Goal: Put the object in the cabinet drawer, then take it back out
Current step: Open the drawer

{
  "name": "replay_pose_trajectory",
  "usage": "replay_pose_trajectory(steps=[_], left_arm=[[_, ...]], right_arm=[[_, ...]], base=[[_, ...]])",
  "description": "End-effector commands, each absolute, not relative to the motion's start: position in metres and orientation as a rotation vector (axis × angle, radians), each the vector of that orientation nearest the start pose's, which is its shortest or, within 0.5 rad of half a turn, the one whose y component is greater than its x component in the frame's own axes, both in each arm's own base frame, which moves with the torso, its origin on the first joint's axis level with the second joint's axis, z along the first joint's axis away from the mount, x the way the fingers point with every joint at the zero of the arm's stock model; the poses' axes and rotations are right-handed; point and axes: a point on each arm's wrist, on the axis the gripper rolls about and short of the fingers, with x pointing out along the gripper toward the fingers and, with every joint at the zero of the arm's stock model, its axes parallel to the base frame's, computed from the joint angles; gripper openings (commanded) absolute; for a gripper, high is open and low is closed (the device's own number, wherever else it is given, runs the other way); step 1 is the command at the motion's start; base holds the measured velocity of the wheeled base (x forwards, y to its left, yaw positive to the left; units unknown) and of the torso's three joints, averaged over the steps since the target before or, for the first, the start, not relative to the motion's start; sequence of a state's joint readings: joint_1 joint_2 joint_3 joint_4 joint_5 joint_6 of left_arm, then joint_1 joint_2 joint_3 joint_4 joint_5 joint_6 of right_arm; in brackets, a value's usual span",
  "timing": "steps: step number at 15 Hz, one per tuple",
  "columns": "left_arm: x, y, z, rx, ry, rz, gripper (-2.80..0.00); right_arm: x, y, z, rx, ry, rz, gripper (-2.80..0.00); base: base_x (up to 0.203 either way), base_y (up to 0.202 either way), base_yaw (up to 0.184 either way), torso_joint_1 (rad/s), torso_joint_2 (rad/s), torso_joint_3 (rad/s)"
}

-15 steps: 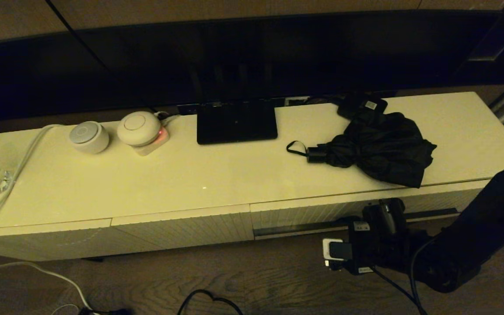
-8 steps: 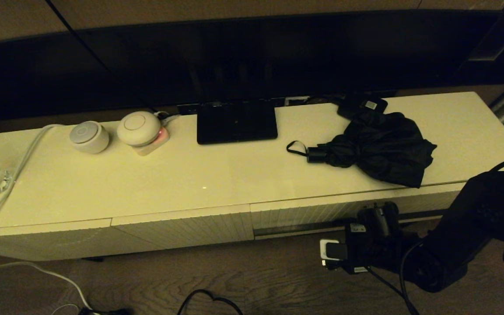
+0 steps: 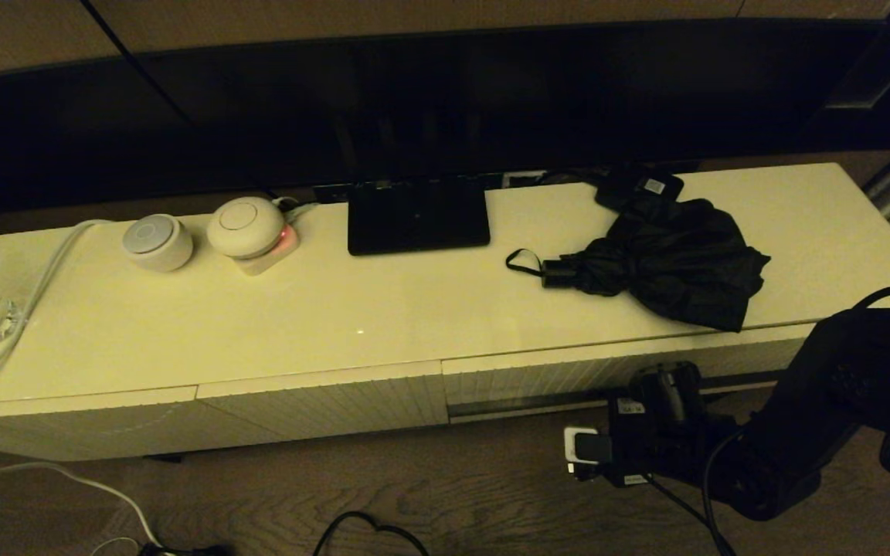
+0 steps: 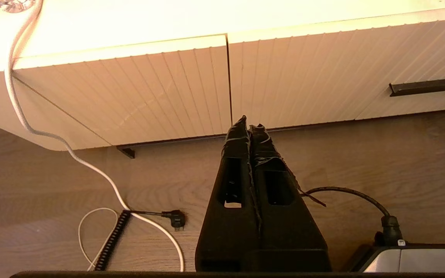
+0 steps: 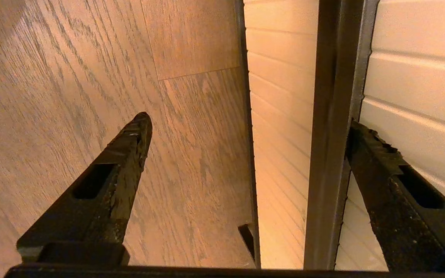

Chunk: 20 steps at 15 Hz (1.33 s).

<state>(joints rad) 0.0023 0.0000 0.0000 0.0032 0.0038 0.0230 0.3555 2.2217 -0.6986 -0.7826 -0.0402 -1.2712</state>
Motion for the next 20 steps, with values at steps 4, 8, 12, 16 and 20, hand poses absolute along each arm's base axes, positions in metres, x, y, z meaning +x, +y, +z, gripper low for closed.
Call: replay_pose_trajectory(steps=[4,8,12,16,20], left_arm=[[-0.023,0.0,0.074,0.023,0.006,0.008,-2.8],[-0.023,0.0,0.074,0.023,0.006,0.008,-2.8],[-0.023,0.0,0.074,0.023,0.006,0.008,-2.8],[-0.023,0.0,0.074,0.023,0.005,0.008,-2.8],[-0.023,0.0,0.074,0.023,0.006,0.008,-2.8]], right_arm=[[0.302,0.112,-0.01,-1.354,0.501,0.783,0.0],[0.29,0.11,-0.008,-1.357,0.513,0.806,0.0],[0.264,0.105,-0.005,-1.362,0.554,0.855,0.0],[0.249,0.104,0.009,-1.365,0.532,0.854,0.0],[0.23,0.097,0.044,-1.365,0.492,0.832,0.0]], base=[[0.0,0.0,0.0,0.0,0.0,0.0],[0.0,0.0,0.0,0.0,0.0,0.0],[0.0,0.0,0.0,0.0,0.0,0.0],[0.0,0.0,0.0,0.0,0.0,0.0],[0.0,0.0,0.0,0.0,0.0,0.0]])
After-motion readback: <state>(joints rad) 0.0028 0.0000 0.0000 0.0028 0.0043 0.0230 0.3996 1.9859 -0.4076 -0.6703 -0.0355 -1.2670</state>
